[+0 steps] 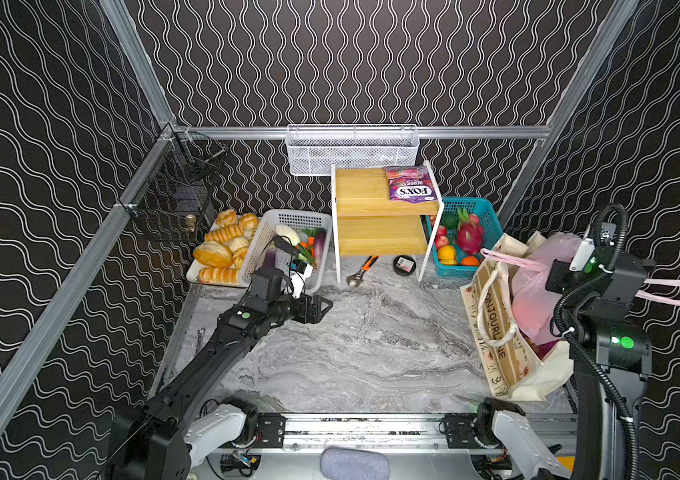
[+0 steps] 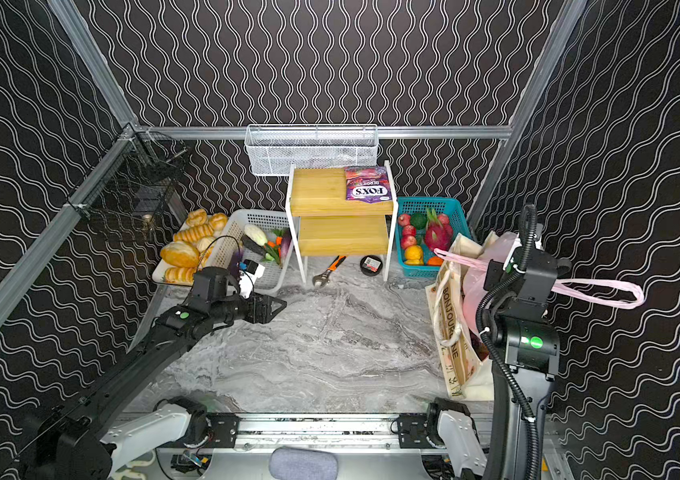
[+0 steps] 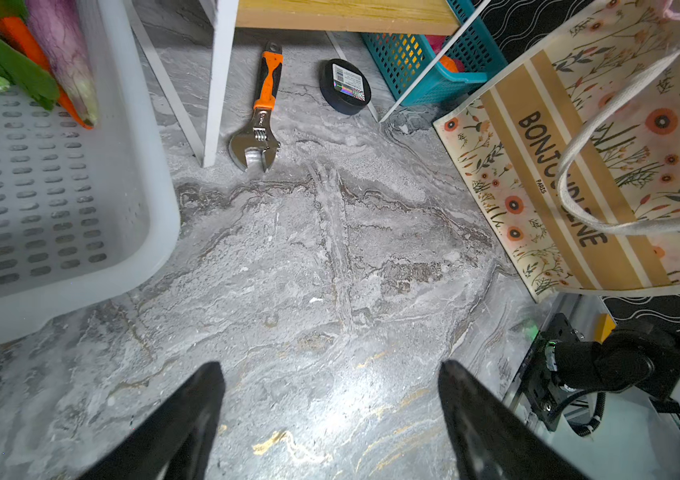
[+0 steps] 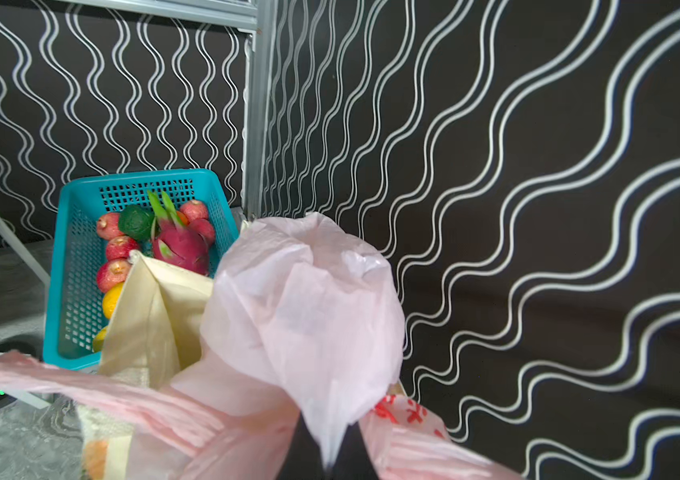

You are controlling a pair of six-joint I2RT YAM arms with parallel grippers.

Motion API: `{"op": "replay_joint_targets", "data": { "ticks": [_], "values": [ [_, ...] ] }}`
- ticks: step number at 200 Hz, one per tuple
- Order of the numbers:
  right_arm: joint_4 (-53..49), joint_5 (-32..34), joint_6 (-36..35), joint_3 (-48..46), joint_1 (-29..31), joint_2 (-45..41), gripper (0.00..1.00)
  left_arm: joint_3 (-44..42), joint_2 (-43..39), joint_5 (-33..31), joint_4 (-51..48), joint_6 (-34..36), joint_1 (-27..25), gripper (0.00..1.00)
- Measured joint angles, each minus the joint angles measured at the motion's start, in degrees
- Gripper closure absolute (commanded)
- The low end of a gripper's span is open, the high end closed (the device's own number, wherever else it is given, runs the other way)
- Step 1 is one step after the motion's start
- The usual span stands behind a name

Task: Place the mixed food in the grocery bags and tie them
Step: 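Carry the pink bag with the right gripper into the floral tote bag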

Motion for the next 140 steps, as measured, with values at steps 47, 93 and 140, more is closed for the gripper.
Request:
{"op": "replay_joint_targets", "data": {
  "ticks": [47, 93, 140],
  "values": [
    [-2.08, -1.79, 4.61, -4.35, -1.53, 1.9, 1.0, -0.63, -1.44, 0.37, 0.37, 0.59, 0.0, 0.14],
    [-3.61, -6.19, 9.09, -5.84, -2.32, 9.11, 0.92, -0.94, -2.51, 0.35, 0.09, 0.79, 0.0, 0.14],
    [-4.48, -10.58, 15.32, -9.27, -5.11, 17.05, 0.8, -0.74, -2.23, 0.37, -0.09, 0.87, 0.0, 0.14]
  ]
}}
